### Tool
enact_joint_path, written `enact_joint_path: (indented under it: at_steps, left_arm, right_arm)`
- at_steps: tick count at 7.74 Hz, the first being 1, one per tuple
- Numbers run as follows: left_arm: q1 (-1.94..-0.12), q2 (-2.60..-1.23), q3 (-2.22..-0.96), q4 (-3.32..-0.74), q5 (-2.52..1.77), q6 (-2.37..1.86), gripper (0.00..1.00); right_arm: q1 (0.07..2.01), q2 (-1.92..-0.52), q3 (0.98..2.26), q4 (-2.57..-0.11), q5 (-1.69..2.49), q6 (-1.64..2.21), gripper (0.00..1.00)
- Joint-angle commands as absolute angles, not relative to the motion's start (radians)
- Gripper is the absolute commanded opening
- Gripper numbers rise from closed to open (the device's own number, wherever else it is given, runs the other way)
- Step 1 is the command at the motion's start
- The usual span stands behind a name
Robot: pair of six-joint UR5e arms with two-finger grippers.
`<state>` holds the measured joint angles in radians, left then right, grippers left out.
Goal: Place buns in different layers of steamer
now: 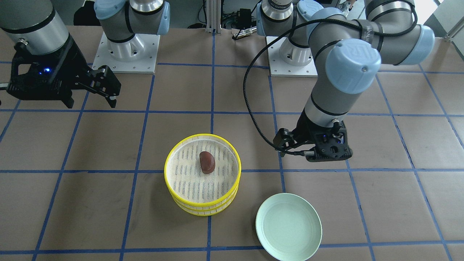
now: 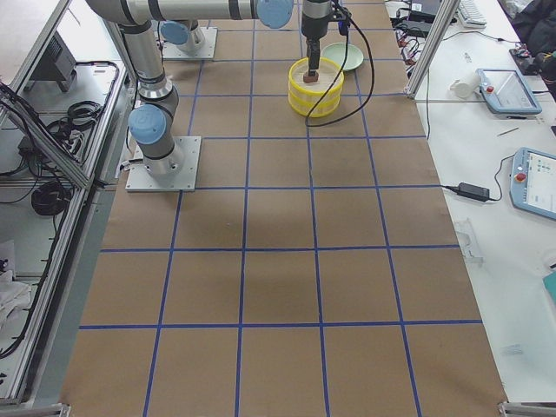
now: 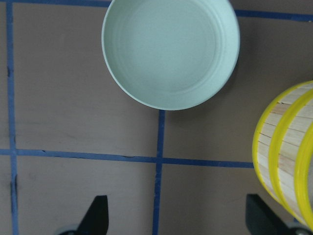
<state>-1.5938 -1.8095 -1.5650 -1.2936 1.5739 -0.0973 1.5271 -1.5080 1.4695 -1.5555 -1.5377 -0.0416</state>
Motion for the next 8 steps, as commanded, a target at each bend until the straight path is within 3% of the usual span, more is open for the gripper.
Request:
enact_joint_path:
  at_steps: [1,4,8]
  left_arm:
    - [-1.503,-1.680,-1.566,-1.461,1.598,-0.037,1.00]
    - [-1.514,-1.562,-1.569,-1.572,1.597,-0.046,1.00]
    - [-1.514,-1.534,-1.571,-1.608,1.609,-0.048,1.00]
  right_arm:
    - [1.528,-1.506,1.470,-1.555,-1.537,-0.041,1.00]
    - [1.528,-1.505,1.470,-1.554,-1.537,-0.041,1.00]
    - [1.526,-1.506,1.471,-1.554,-1.539,-0.041,1.00]
